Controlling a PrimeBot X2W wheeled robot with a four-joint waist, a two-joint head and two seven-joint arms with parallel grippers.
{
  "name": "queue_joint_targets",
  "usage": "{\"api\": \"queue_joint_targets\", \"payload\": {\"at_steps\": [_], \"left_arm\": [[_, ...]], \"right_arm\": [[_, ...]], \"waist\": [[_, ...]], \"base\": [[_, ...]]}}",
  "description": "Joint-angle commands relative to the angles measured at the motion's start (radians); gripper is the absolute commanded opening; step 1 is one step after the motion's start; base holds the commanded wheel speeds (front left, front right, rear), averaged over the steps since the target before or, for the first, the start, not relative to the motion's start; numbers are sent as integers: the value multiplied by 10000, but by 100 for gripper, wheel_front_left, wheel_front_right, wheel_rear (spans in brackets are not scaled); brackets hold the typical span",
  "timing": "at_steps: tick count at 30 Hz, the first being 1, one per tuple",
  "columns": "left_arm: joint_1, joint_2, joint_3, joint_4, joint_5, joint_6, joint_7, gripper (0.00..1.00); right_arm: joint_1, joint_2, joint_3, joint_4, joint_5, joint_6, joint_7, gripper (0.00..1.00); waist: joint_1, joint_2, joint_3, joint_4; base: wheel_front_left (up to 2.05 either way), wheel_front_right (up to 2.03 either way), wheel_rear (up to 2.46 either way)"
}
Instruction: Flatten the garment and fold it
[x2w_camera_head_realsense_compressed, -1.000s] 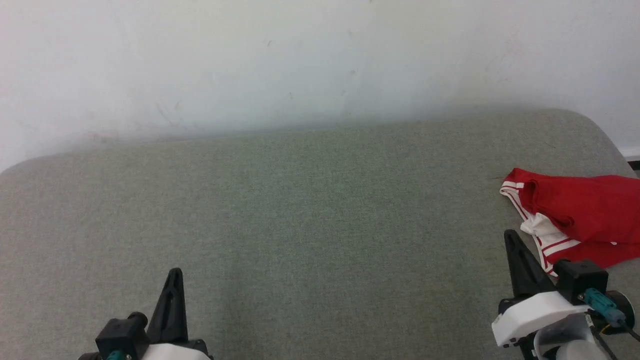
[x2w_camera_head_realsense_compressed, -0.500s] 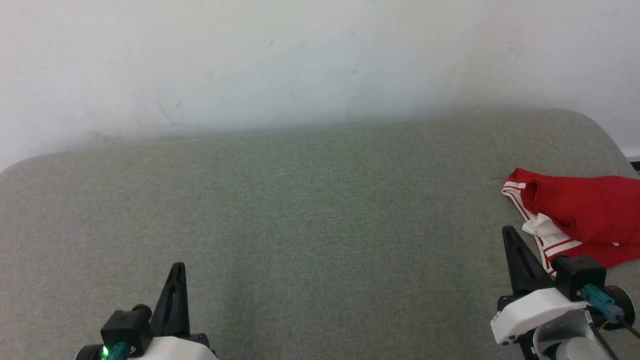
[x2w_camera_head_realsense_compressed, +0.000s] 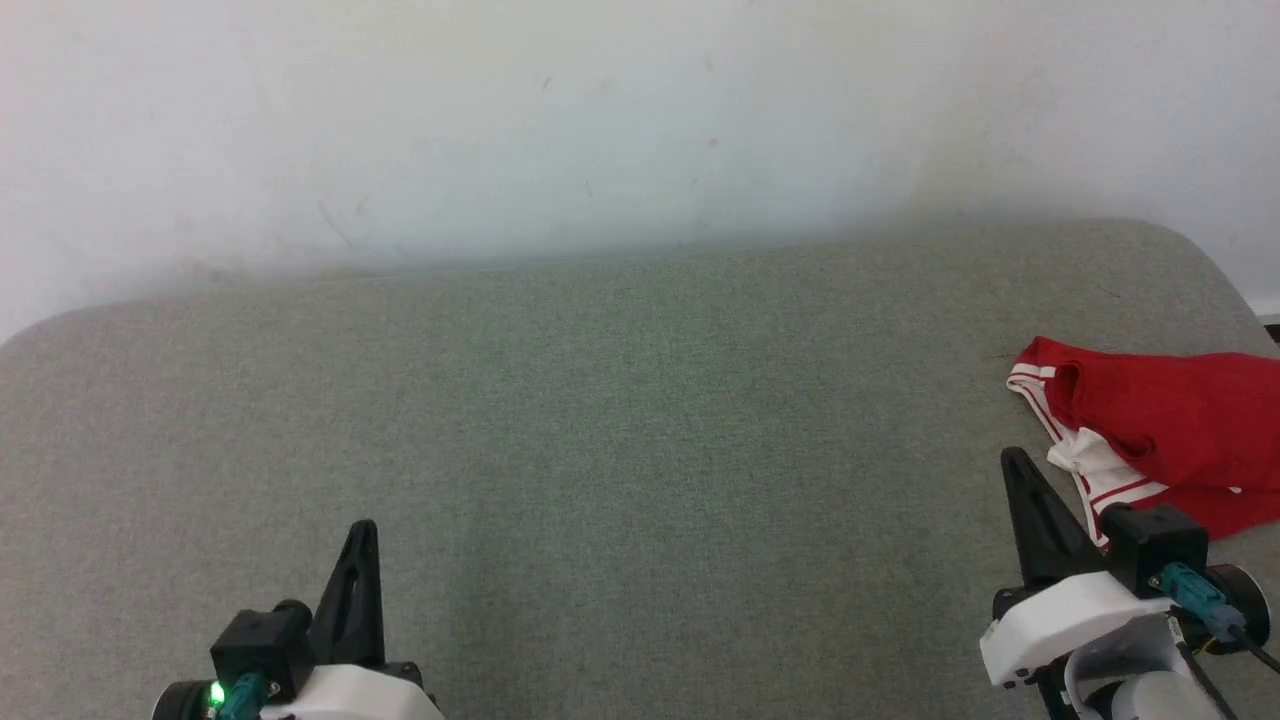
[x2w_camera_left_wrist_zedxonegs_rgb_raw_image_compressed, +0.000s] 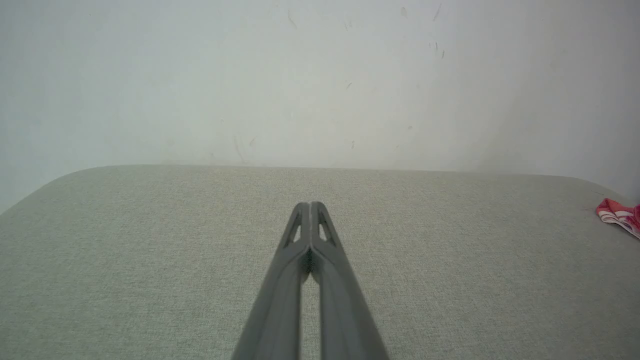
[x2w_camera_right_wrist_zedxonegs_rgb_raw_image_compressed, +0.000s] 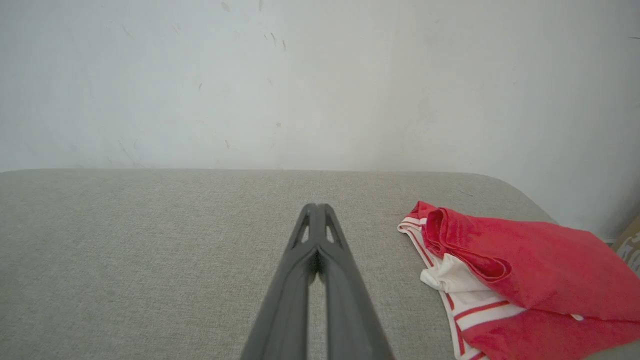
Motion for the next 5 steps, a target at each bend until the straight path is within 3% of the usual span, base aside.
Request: {"api": "queue_joint_targets", "payload": {"at_steps": [1,5], "left_arm": [[-214,-49,30,-51,152,-27,60,0],[-259,-65,35,-66,224,-35,141,0]], "right_arm": [[85,15,18,-94,-72,-8,63,0],[97,16,34,-179,-103,-9,134,0]], "waist": [[0,-1,2,5],[0,-1,6,18]], "base": [[0,0,0],[0,0,0]]}}
